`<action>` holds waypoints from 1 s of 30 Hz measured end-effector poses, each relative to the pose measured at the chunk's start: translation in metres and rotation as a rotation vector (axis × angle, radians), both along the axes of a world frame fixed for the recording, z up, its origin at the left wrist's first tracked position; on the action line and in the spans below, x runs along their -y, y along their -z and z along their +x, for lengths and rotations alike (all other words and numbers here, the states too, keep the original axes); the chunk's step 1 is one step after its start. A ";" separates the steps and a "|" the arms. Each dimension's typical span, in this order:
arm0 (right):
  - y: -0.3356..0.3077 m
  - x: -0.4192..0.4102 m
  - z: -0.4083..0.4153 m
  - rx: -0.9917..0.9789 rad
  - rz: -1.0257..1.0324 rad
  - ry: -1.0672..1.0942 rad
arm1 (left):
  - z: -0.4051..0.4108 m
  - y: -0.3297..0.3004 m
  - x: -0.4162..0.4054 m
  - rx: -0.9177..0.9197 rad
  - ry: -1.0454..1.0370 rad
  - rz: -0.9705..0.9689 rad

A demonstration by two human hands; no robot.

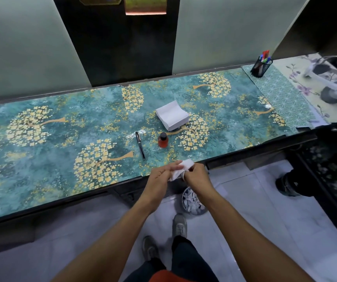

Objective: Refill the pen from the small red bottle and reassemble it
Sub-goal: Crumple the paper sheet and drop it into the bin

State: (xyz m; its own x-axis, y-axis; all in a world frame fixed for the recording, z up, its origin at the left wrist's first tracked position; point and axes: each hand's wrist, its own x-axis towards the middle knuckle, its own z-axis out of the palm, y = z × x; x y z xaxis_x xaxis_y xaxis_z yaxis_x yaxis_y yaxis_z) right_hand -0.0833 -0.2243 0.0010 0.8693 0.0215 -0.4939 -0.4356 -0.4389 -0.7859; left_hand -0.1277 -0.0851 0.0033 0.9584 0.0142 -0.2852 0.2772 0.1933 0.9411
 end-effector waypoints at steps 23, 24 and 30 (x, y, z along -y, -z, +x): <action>-0.002 0.113 -0.028 0.216 0.043 -0.153 | 0.003 0.011 0.108 -0.188 -0.098 0.021; 0.000 0.119 -0.025 0.203 0.057 -0.126 | 0.001 0.010 0.113 -0.179 -0.092 -0.003; -0.001 0.158 -0.012 0.195 -0.029 -0.051 | -0.004 0.010 0.150 -0.175 -0.044 -0.033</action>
State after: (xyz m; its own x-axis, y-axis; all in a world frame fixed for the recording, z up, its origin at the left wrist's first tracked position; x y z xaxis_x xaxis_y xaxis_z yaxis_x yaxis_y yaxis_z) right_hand -0.0950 -0.3825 0.0021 0.9466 0.0563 -0.3174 -0.2529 -0.4805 -0.8397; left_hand -0.1315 -0.2346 -0.0064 0.8928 0.0433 -0.4485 0.4266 0.2387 0.8724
